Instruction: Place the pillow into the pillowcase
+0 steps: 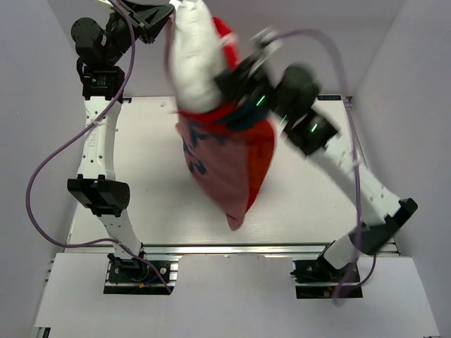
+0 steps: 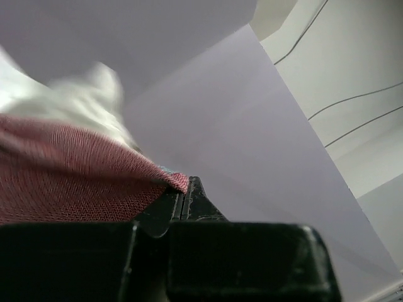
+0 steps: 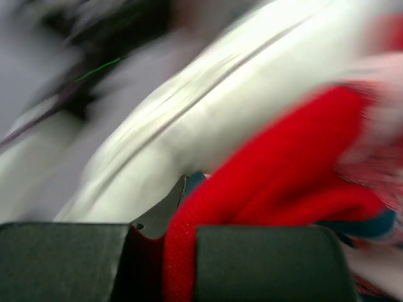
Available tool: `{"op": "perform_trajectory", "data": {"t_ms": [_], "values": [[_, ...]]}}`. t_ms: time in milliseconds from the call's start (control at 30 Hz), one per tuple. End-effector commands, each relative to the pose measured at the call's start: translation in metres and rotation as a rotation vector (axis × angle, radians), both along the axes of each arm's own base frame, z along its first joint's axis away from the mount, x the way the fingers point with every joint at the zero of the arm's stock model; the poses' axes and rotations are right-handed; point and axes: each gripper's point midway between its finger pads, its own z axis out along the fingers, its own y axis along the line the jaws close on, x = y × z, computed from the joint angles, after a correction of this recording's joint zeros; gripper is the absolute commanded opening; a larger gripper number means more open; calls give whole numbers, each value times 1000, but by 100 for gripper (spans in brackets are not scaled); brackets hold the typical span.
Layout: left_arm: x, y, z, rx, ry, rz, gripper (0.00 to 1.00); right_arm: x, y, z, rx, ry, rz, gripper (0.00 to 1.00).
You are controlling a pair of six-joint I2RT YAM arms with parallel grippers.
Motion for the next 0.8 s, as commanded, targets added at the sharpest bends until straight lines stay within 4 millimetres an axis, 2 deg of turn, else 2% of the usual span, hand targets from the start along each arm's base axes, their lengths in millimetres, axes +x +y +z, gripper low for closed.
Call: {"op": "perform_trajectory", "data": {"t_ms": [0,33,67,100,133,167,200,233,267,300,333,367,400,433,467,500,533,567,600,633,667,700,733,767], "values": [[-22,16,40,-40,-124,56,0,-222,51,61,58,-339,478,0],[-20,15,39,-41,-125,55,0,-221,46,69,84,-356,423,0],[-24,15,45,-44,-139,52,0,-207,44,70,85,-360,357,0],[-25,16,48,-57,-143,44,0,-182,38,76,73,-389,248,0],[-24,15,49,-65,-146,37,0,-123,3,90,96,-403,49,0],[-26,15,51,-73,-151,29,0,-91,-18,96,120,-395,-44,0],[-31,15,57,-84,-165,18,0,-41,-29,83,138,-314,-126,0],[-35,15,60,-87,-175,16,0,6,-98,114,193,-332,-344,0],[-37,15,62,-90,-180,12,0,36,-125,111,194,-270,-425,0],[-38,15,62,-89,-180,11,0,86,-144,90,194,-185,-489,0],[-41,15,64,-91,-185,11,0,84,-172,123,300,-194,-509,0],[-45,15,66,-90,-191,7,0,101,-208,118,303,-172,-584,0],[-45,15,66,-91,-190,5,0,107,-214,116,309,-163,-589,0],[-45,15,65,-90,-188,4,0,99,-210,120,310,-171,-550,0],[-45,14,64,-89,-189,2,0,101,-191,100,277,-128,-477,0],[-42,14,62,-90,-185,4,0,63,-176,127,308,-216,-386,0],[-38,14,57,-89,-171,4,0,40,-121,110,259,-200,-218,0],[-37,15,57,-90,-173,5,0,11,-90,111,233,-226,-124,0],[-32,15,54,-95,-164,10,0,-42,-67,125,227,-288,-16,0],[-30,15,54,-97,-163,10,0,-113,-10,122,199,-333,204,0],[-29,15,53,-98,-162,10,0,-144,16,103,167,-322,304,0],[-22,16,50,-102,-151,12,0,-190,22,107,173,-363,389,0],[-21,15,50,-101,-150,11,0,-237,42,100,175,-353,489,0],[-22,16,53,-106,-158,11,0,-243,45,95,146,-392,479,0]]}}
